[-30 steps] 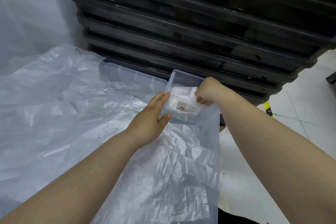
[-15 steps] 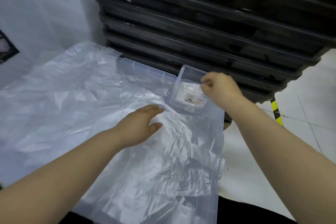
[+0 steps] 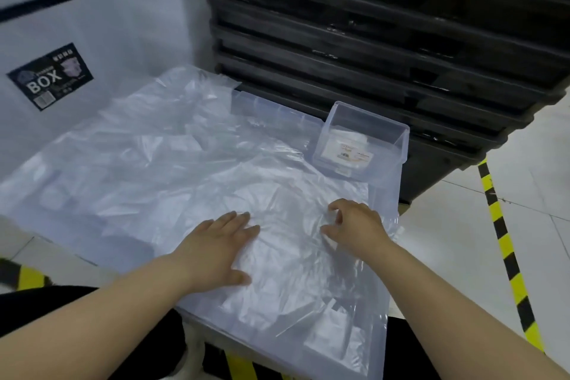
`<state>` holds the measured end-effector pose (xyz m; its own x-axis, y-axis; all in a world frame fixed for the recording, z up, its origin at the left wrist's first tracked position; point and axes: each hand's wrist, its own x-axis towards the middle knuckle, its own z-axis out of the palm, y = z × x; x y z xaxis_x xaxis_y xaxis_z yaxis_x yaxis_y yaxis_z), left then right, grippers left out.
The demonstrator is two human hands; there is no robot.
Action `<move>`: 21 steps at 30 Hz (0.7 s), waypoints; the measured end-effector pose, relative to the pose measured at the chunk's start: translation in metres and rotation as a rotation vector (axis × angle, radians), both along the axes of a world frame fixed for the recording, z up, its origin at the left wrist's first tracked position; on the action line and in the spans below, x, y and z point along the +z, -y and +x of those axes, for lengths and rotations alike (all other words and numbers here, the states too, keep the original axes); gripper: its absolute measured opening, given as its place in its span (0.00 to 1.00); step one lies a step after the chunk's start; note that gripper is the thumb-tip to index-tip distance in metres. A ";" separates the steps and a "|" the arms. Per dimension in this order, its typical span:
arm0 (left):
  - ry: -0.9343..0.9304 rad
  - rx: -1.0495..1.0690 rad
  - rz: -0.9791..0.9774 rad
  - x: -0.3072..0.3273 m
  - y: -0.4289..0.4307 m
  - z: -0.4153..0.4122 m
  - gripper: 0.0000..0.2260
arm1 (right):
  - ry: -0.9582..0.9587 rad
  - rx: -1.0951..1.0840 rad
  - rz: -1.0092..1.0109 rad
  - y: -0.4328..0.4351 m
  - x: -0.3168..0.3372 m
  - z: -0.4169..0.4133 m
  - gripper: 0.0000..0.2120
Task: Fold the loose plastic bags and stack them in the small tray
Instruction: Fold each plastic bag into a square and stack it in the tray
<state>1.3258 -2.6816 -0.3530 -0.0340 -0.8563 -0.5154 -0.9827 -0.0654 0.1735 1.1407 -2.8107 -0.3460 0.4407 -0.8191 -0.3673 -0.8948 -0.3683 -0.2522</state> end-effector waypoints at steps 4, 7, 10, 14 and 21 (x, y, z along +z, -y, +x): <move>-0.008 0.002 -0.014 0.000 0.002 0.001 0.37 | 0.077 -0.080 0.071 0.005 -0.002 0.001 0.15; -0.011 0.002 -0.029 0.001 0.006 0.000 0.38 | 0.084 -0.050 0.045 0.006 -0.003 0.003 0.09; -0.010 -0.006 -0.051 0.001 0.007 0.000 0.39 | 0.137 -0.019 0.024 0.006 -0.002 0.004 0.05; -0.025 -0.023 -0.132 0.003 0.006 0.000 0.36 | 0.430 -0.095 0.137 0.010 0.005 0.002 0.12; -0.085 -0.080 -0.135 0.010 0.008 0.009 0.39 | 0.518 -0.104 0.133 0.022 0.001 -0.008 0.14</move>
